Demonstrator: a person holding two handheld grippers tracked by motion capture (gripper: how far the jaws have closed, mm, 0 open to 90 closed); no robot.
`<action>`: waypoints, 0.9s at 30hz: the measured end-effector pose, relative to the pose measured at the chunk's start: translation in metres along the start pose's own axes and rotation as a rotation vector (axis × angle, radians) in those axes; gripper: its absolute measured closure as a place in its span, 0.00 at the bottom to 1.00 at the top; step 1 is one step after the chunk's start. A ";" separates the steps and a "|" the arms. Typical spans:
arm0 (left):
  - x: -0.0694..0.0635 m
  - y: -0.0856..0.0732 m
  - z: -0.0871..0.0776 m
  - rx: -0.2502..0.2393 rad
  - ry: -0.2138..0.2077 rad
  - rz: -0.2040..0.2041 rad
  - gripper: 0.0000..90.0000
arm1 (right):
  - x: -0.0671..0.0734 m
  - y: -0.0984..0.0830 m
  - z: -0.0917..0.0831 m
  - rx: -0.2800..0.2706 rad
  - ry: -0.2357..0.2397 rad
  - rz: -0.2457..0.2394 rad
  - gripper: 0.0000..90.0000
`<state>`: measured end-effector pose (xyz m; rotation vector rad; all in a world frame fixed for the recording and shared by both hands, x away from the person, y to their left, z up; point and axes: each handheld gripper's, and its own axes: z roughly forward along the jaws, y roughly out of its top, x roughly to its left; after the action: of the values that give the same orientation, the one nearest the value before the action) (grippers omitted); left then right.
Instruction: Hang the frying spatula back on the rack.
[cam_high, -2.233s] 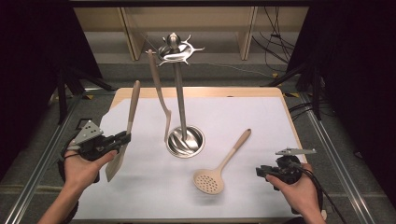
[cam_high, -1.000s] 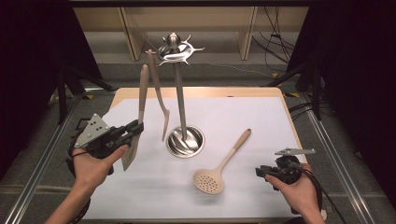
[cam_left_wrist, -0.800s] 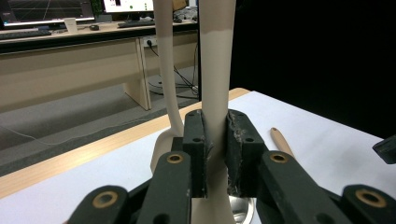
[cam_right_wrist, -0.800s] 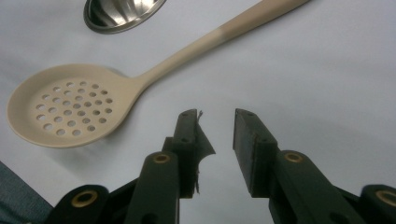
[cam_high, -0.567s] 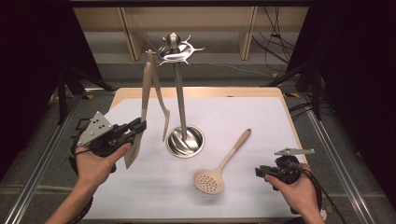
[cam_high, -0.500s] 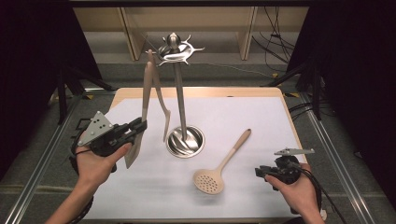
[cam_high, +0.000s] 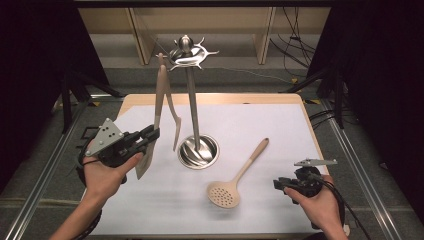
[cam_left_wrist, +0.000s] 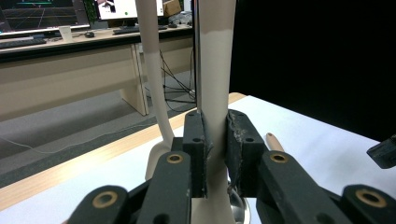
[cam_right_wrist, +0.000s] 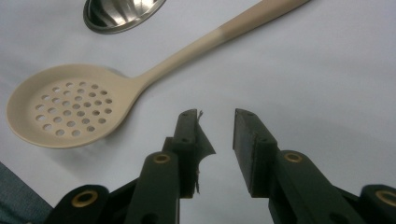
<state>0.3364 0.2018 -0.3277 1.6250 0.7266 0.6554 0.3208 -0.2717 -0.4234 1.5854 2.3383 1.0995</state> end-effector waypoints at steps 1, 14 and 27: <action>0.000 0.000 0.000 0.001 0.000 0.000 0.87 | 0.000 0.000 0.000 0.000 0.013 0.001 0.79; -0.003 0.001 0.003 0.008 0.007 0.009 0.87 | 0.000 0.000 0.000 -0.002 0.011 0.004 0.79; -0.006 0.002 0.010 0.021 0.022 0.016 0.87 | 0.000 0.000 -0.002 0.006 0.012 0.013 0.79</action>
<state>0.3397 0.1908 -0.3277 1.6470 0.7394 0.6798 0.3200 -0.2726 -0.4224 1.6021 2.3449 1.1091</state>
